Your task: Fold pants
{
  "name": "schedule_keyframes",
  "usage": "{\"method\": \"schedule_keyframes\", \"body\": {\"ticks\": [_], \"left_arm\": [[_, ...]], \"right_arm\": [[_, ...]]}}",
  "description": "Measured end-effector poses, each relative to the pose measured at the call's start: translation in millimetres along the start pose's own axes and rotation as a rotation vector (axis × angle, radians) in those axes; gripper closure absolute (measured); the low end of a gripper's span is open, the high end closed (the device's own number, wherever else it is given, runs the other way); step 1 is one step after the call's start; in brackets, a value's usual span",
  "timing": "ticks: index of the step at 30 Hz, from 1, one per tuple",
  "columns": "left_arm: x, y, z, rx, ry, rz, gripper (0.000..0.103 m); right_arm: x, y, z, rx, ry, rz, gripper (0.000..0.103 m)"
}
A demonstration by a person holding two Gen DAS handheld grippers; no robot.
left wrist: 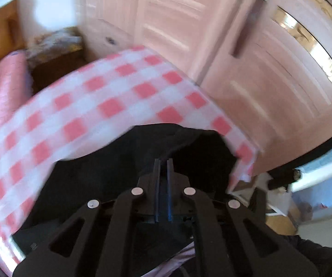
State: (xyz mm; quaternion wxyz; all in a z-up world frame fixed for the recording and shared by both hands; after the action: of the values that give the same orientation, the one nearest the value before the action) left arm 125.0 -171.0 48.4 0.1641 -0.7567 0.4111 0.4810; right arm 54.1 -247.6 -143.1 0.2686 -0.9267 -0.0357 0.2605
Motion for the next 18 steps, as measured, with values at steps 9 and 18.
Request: {"method": "schedule_keyframes", "body": {"ticks": [9, 18], "left_arm": [[66.1, 150.7, -48.1, 0.198, -0.108, 0.228, 0.042], [163.2, 110.4, -29.8, 0.106, -0.398, -0.002, 0.019]], "right_arm": [[-9.7, 4.6, 3.4, -0.054, 0.048, -0.061, 0.005], [-23.3, 35.8, -12.7, 0.082, 0.162, -0.113, 0.020]]}}
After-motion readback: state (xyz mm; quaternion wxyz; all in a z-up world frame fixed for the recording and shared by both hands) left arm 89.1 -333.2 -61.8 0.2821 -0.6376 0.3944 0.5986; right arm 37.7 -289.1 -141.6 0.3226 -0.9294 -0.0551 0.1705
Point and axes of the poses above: each gripper's, at about its wrist camera, not at the fingertips, and x roughly the way its jaws point, y to its right, z to its underside, the point moved 5 cm from there along x, roughly the way its jaws point, and after that the axes turned 4 degrees about -z, right-handed, at the moved point
